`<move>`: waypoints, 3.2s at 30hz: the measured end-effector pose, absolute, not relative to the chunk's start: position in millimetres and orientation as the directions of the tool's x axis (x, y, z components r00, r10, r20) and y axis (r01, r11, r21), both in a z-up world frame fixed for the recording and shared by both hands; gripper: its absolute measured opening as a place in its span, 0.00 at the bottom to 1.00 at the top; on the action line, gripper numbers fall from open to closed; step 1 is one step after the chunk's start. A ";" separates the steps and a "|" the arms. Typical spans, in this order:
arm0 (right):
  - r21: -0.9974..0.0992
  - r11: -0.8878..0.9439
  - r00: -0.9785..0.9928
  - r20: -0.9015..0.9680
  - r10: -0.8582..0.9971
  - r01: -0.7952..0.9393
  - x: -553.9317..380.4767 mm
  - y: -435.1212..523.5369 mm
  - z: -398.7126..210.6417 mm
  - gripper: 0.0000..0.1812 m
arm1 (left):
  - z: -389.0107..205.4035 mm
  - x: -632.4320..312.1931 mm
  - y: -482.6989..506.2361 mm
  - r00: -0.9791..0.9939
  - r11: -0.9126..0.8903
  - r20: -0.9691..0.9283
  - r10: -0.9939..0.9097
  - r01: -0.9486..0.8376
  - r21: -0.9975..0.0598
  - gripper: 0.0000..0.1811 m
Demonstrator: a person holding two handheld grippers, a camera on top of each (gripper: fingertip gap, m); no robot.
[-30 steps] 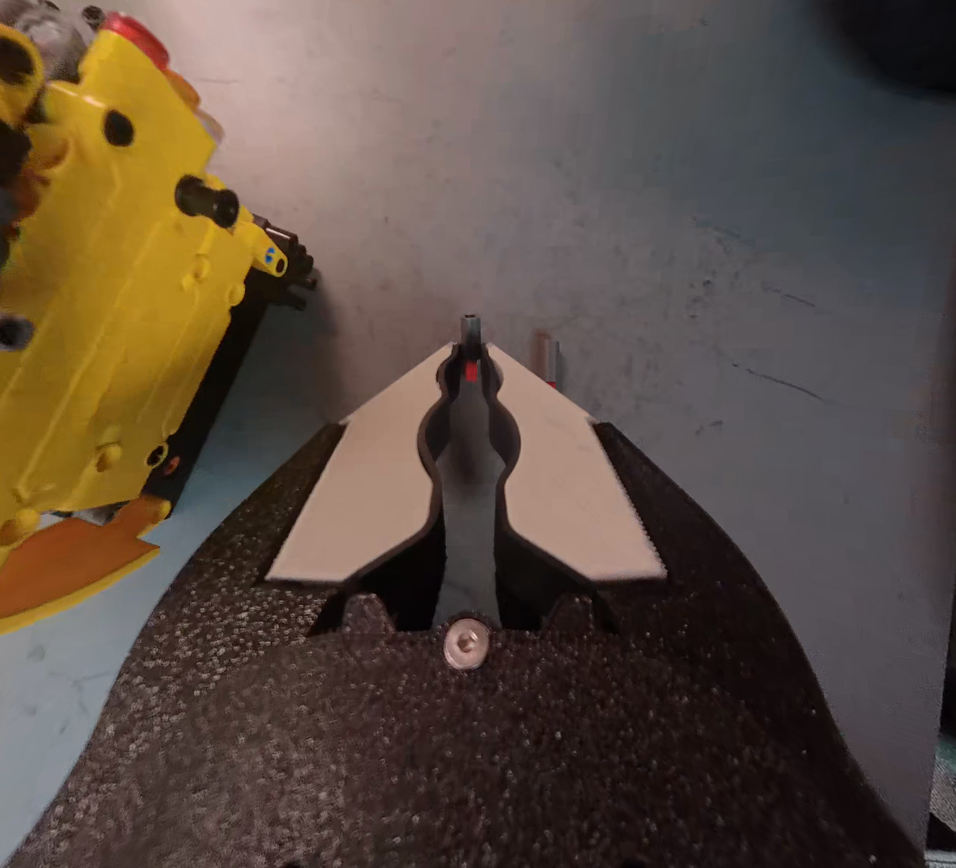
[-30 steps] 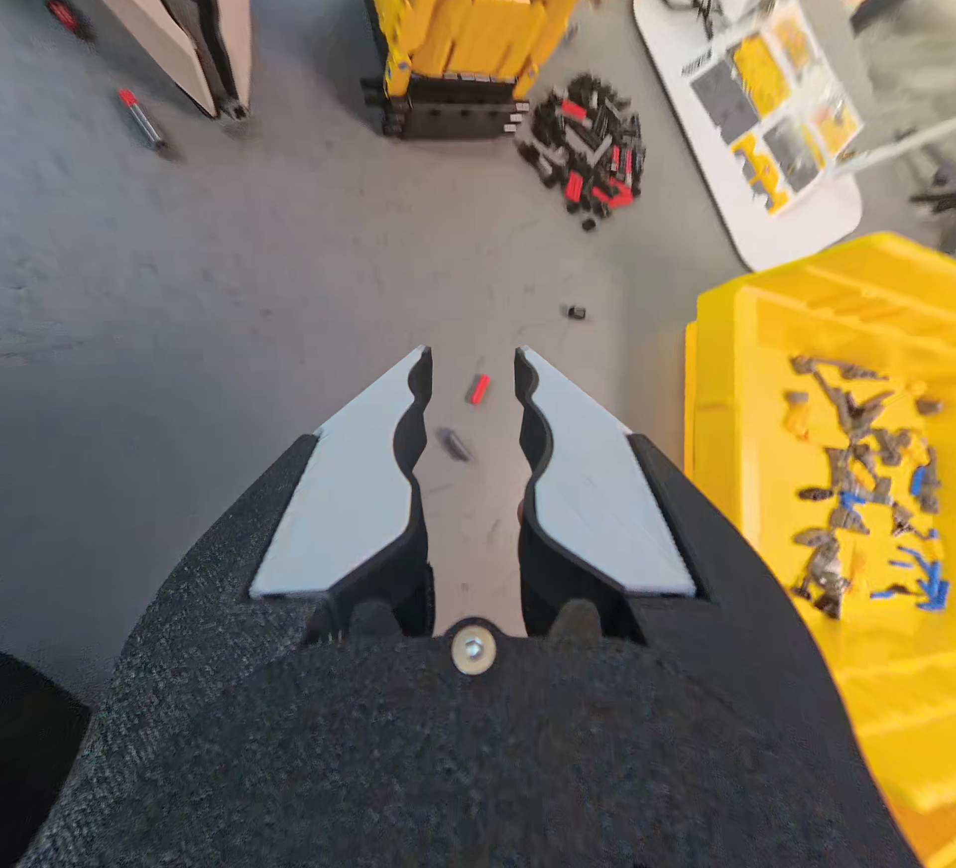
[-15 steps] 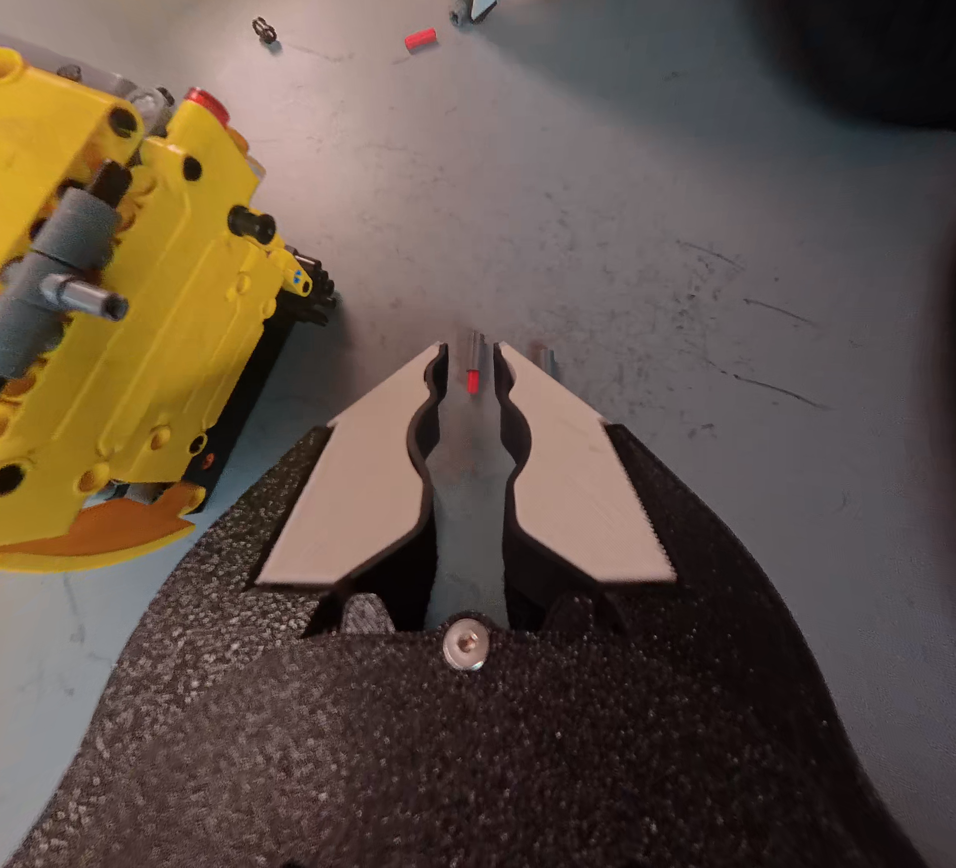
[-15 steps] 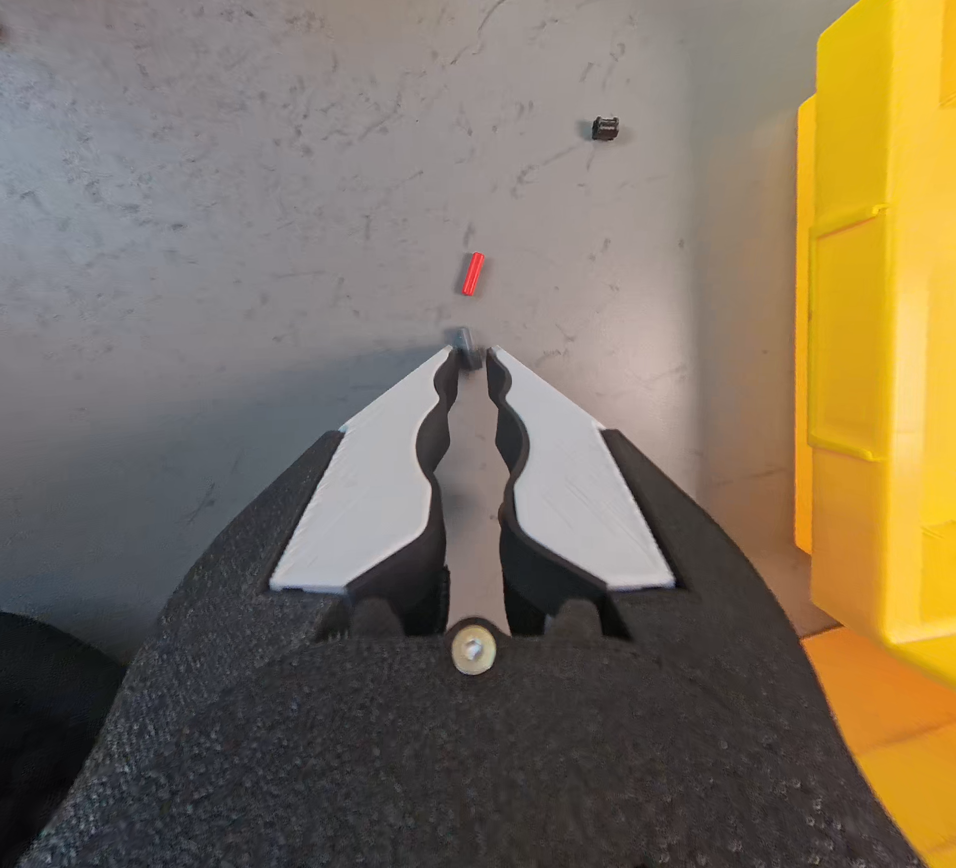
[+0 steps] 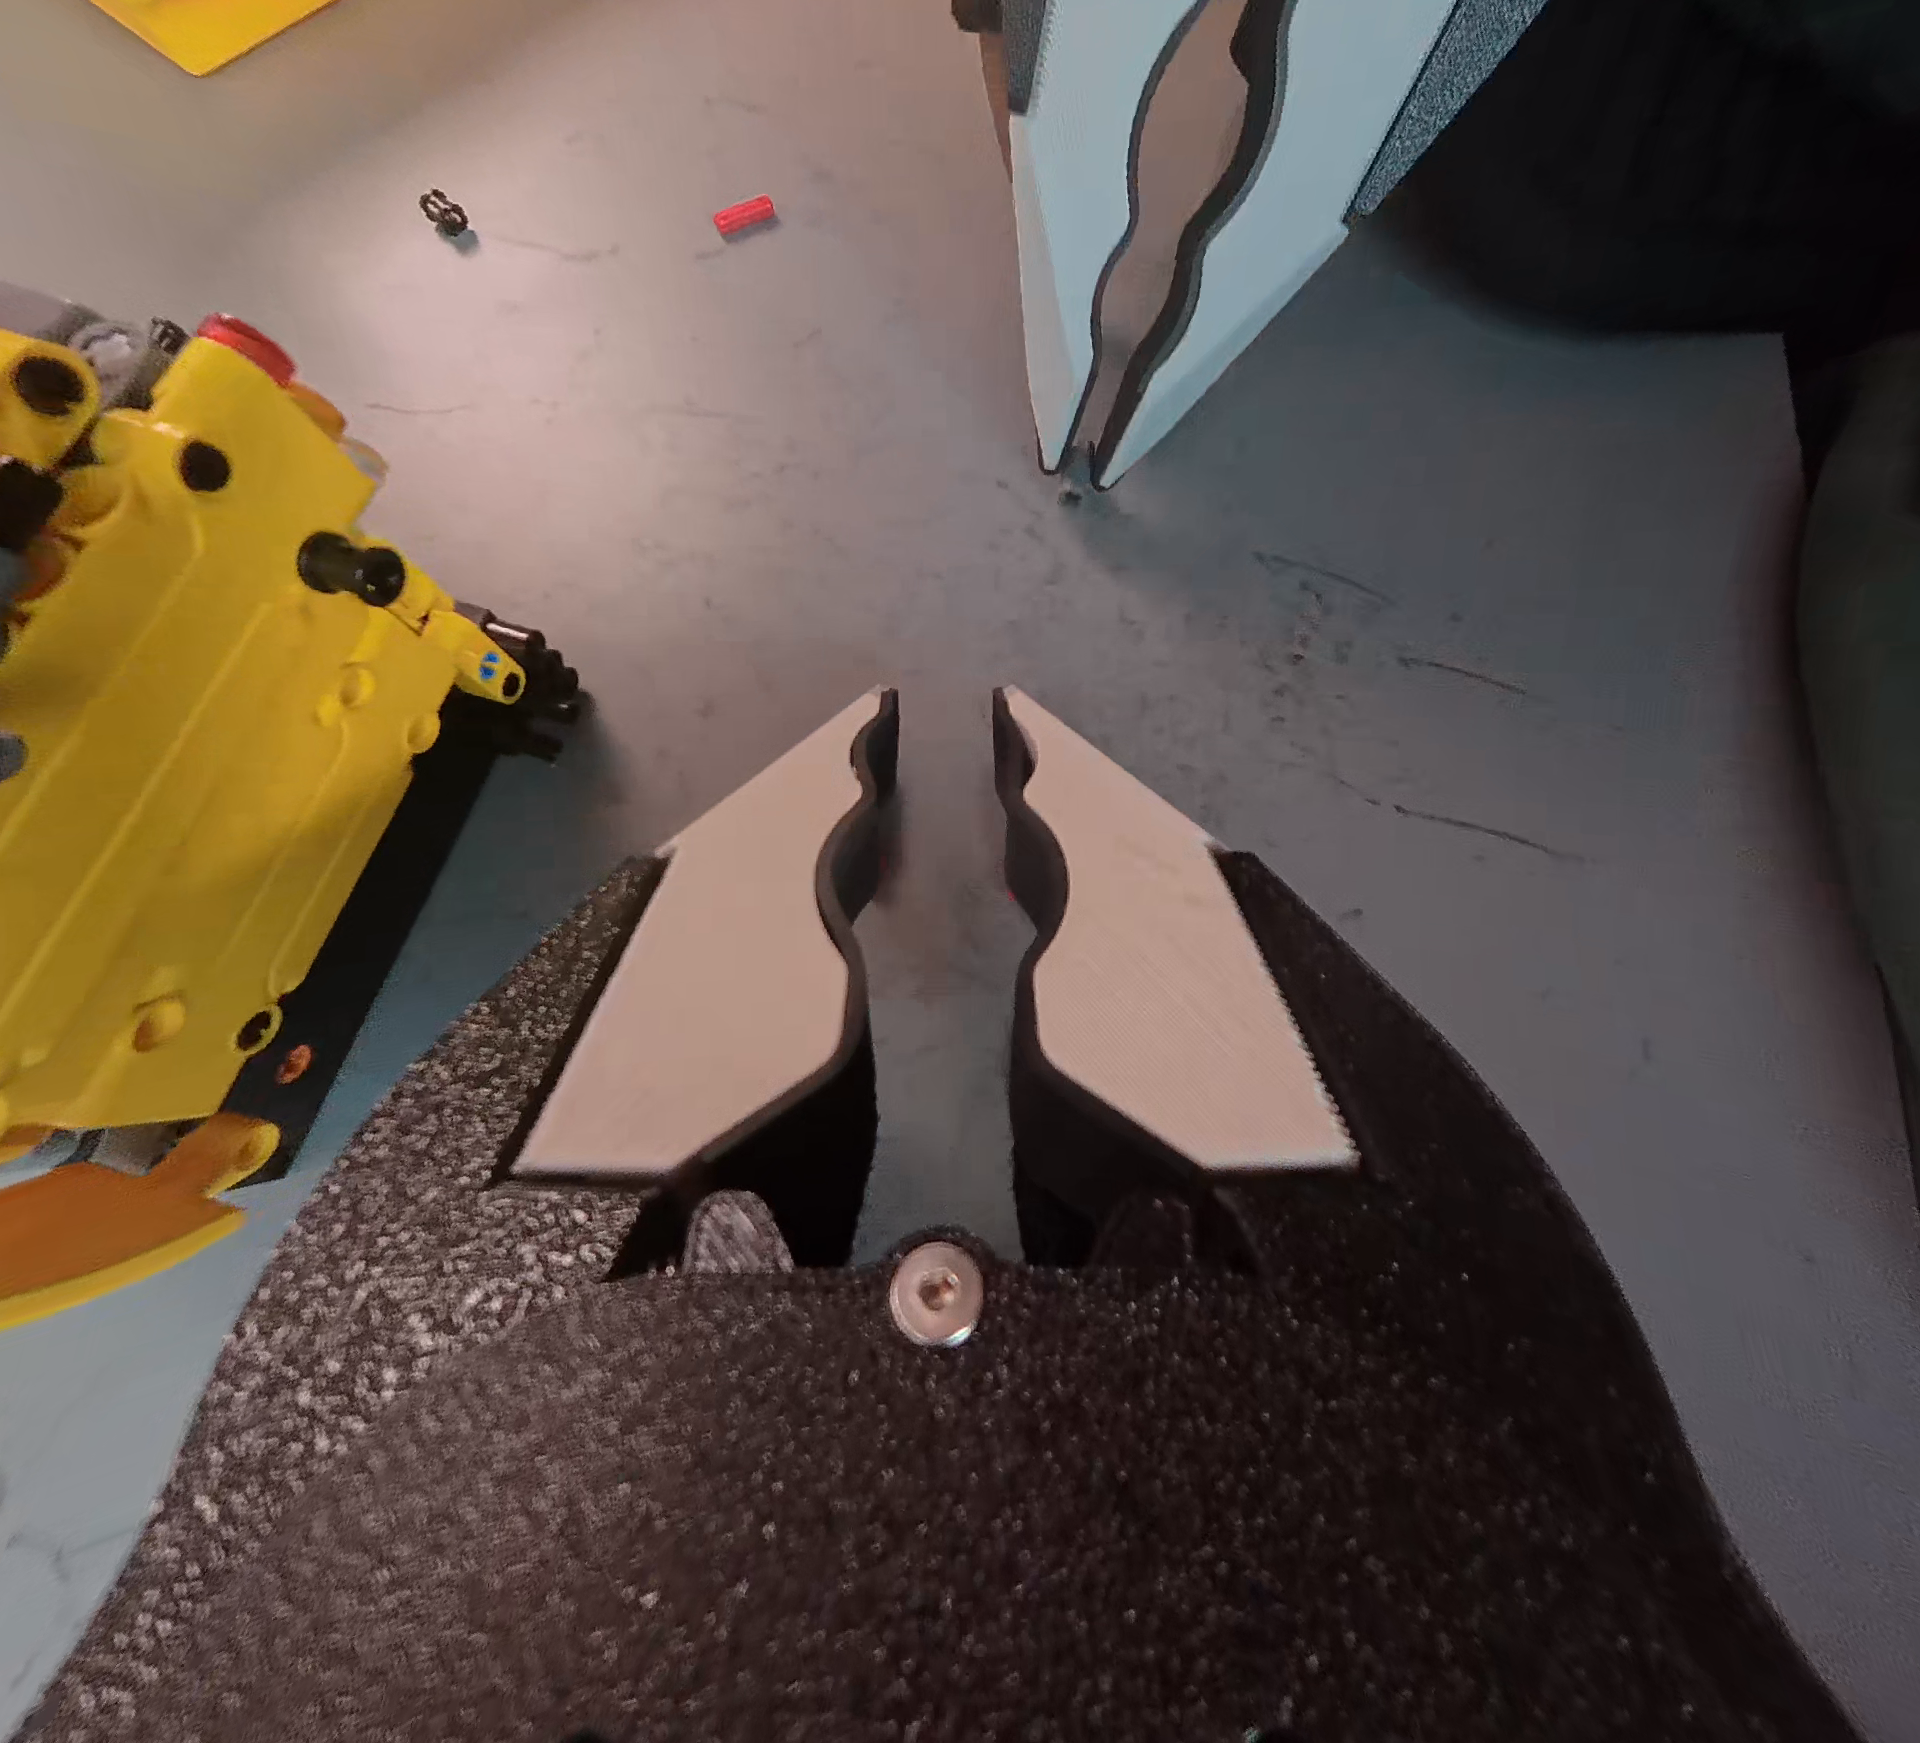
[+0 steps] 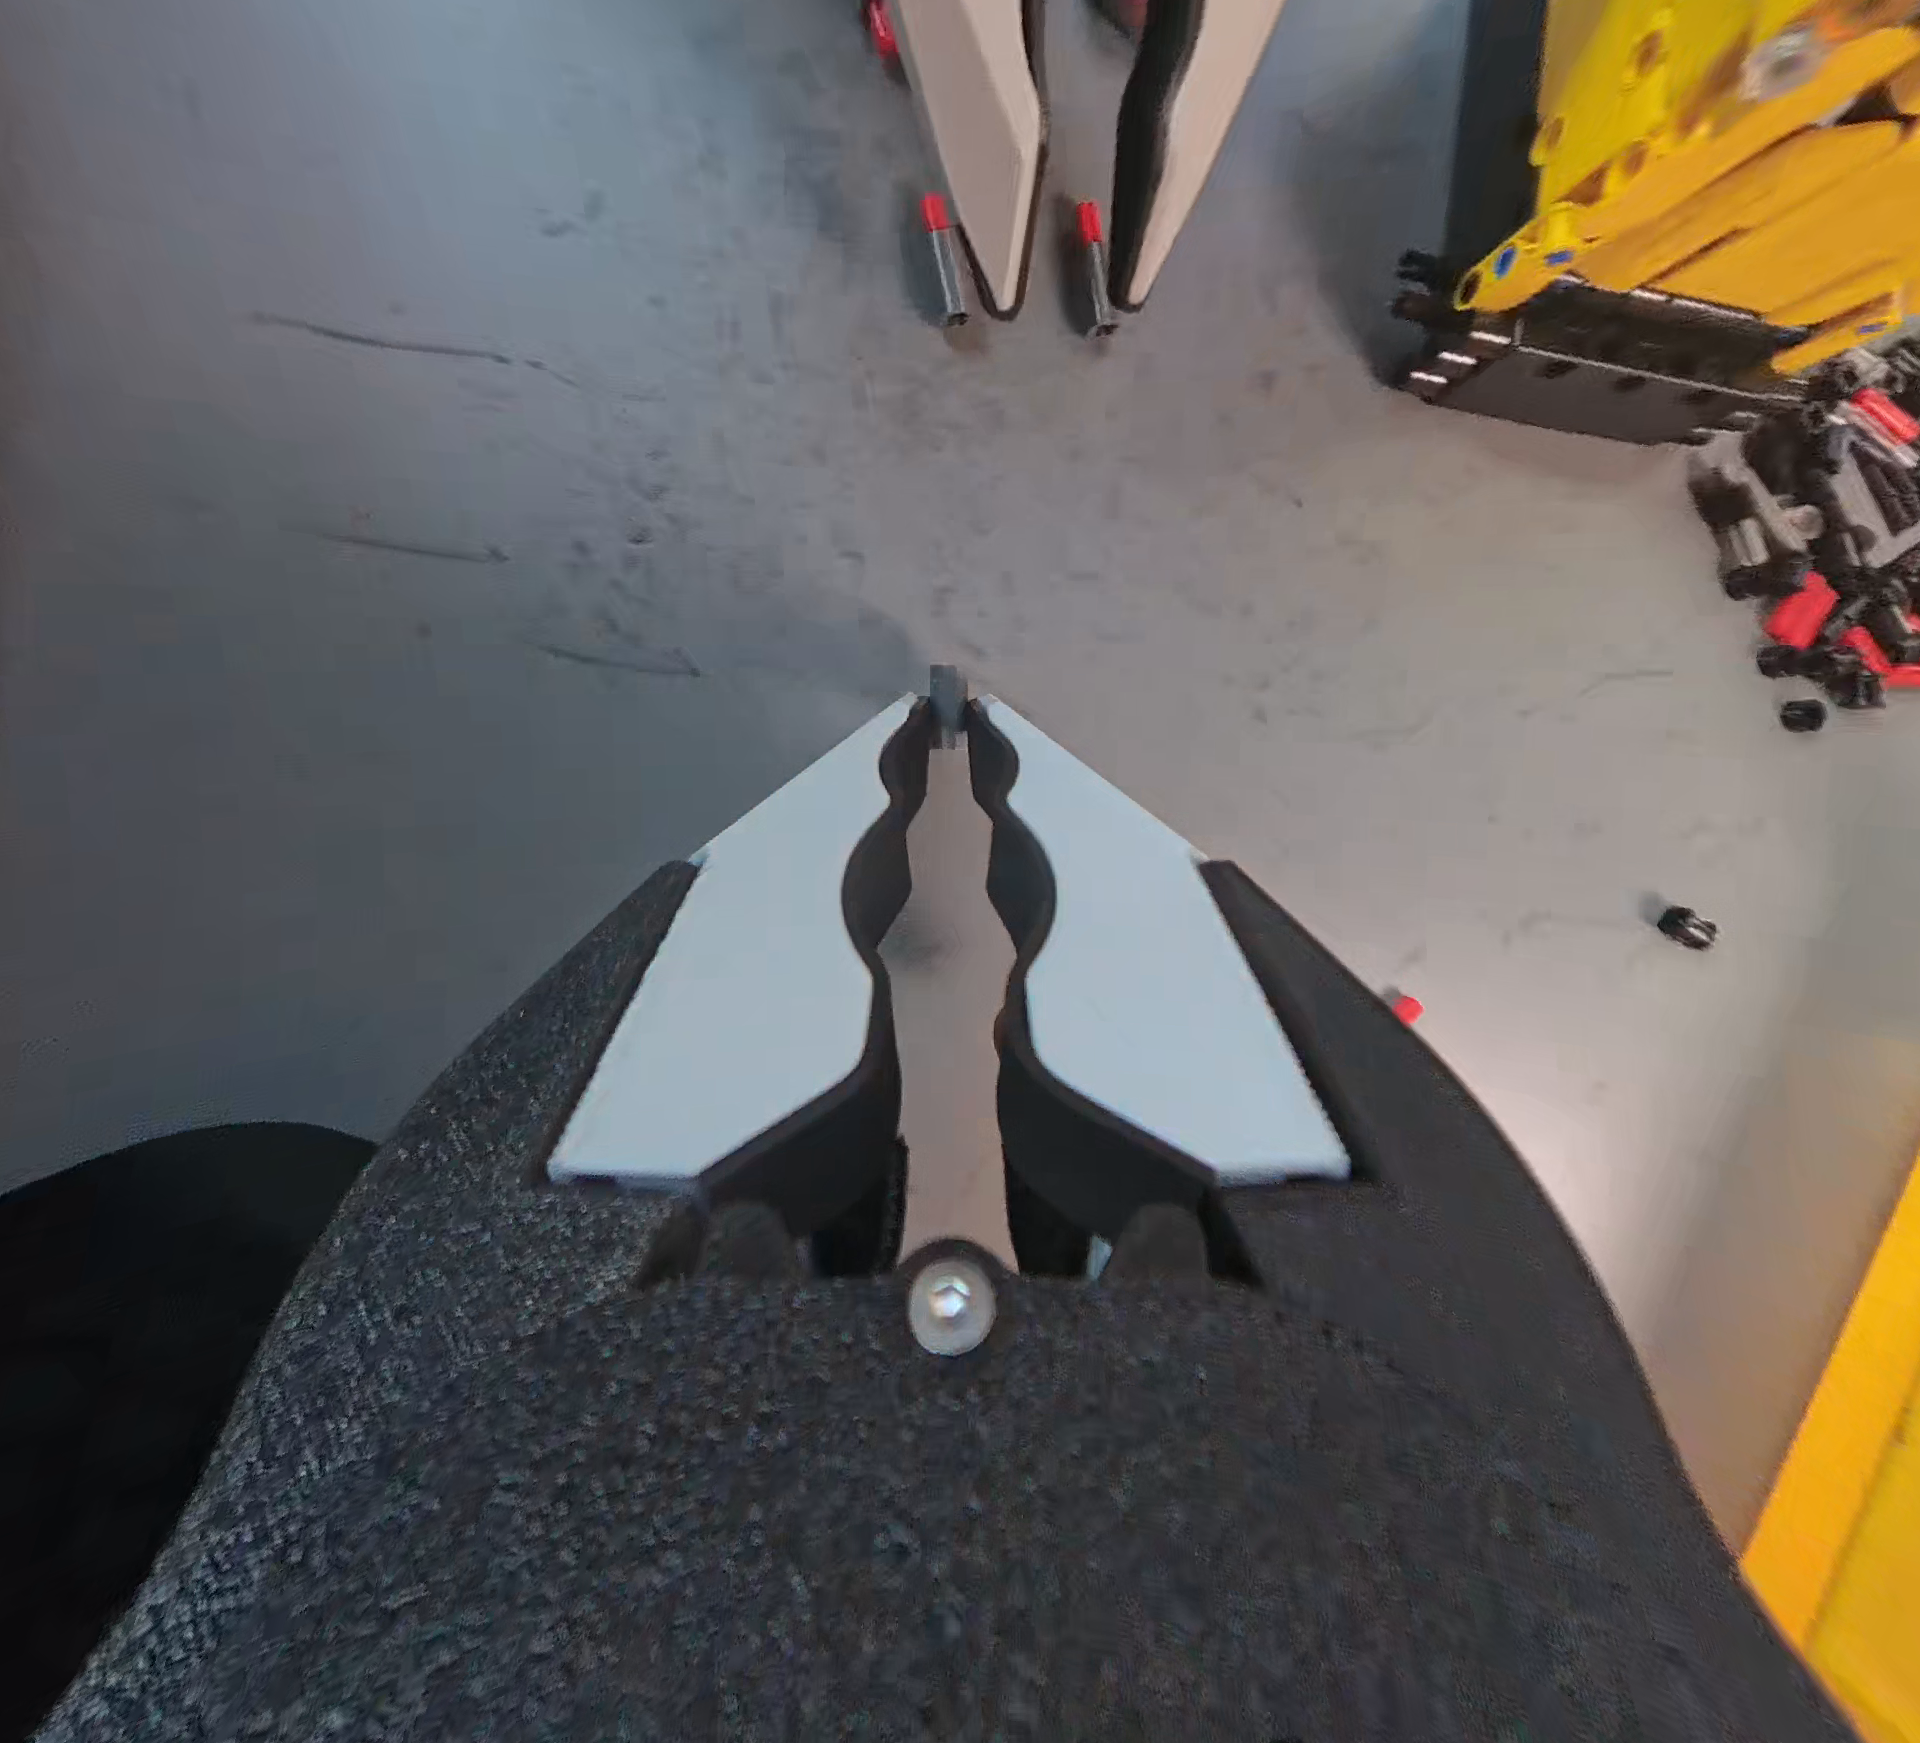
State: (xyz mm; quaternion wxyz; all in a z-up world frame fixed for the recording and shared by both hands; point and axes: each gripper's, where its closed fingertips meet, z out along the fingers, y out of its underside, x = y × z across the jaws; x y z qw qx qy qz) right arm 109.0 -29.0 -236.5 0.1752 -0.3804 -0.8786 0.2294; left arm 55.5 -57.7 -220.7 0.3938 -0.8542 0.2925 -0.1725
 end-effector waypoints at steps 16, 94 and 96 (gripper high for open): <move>-0.583 0.223 -0.177 0.134 0.975 0.781 97.2 73.9 -229.2 0.10 | -221.0 53.0 -55.5 0.785 -0.511 0.059 -0.617 -0.343 -0.788 0.09; -0.652 0.580 -0.714 0.084 0.695 0.489 100.3 -50.1 -242.0 0.03 | -233.1 92.3 -67.8 0.712 -0.502 0.084 -0.698 -0.402 -0.765 0.02; -0.652 0.584 -0.715 0.089 0.693 0.484 99.5 -51.3 -241.9 0.03 | -236.7 92.6 -66.9 0.718 -0.520 0.088 -0.690 -0.408 -0.751 0.02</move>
